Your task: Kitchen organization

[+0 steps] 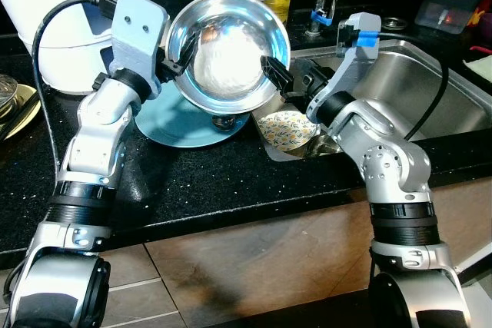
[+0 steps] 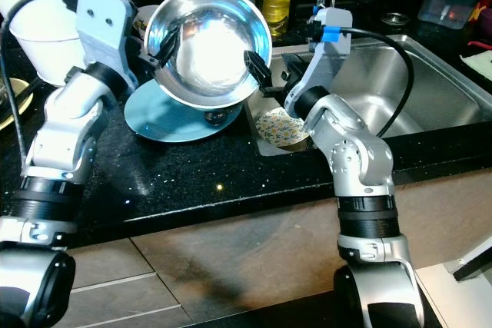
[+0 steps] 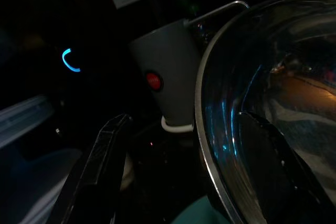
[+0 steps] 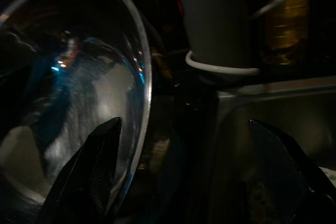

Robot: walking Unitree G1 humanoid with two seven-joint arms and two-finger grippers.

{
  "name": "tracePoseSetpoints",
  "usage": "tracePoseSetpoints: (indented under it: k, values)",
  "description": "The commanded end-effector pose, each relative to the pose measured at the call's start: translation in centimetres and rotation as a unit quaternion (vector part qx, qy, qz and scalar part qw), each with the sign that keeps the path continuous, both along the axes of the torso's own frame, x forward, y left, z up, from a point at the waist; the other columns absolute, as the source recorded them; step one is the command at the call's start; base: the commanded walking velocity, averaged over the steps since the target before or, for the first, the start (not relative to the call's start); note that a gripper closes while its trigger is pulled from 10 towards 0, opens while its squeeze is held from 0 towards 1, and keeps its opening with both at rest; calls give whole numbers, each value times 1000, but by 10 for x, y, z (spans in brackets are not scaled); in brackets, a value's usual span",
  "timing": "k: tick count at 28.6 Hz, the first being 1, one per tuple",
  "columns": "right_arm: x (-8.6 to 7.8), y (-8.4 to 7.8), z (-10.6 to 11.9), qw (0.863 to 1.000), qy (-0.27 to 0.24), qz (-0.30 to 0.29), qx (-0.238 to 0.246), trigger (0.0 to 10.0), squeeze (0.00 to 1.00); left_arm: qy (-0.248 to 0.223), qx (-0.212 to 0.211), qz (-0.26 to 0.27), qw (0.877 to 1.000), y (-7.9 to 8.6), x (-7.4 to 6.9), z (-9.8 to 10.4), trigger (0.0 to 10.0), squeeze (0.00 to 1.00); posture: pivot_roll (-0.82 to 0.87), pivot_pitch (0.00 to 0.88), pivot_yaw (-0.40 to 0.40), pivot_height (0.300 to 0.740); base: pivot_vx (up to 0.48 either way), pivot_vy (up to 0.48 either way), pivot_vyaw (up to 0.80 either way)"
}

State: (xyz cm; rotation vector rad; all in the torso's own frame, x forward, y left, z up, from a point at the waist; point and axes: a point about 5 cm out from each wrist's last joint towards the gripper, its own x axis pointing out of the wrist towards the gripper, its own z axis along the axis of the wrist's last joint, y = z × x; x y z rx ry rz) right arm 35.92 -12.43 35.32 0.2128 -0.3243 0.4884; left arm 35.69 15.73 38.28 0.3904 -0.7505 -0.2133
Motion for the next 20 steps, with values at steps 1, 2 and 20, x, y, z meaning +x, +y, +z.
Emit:
tracePoseSetpoints:
  k: [1,2,20]
  values:
    - [2,-1,-4,1000,10,-12,-10,10000,0,-41,-2,6,999,4,-8,12,0,0,6,178,32,740,0,0,0]
    - [2,-1,-3,1000,10,-14,-11,10000,0,-44,-3,7,999,5,-8,13,0,0,6,178,32,740,0,0,0]
    - [5,1,-10,997,50,28,60,0,0,-102,63,-2,993,-5,-14,17,0,0,7,175,28,740,0,0,0]
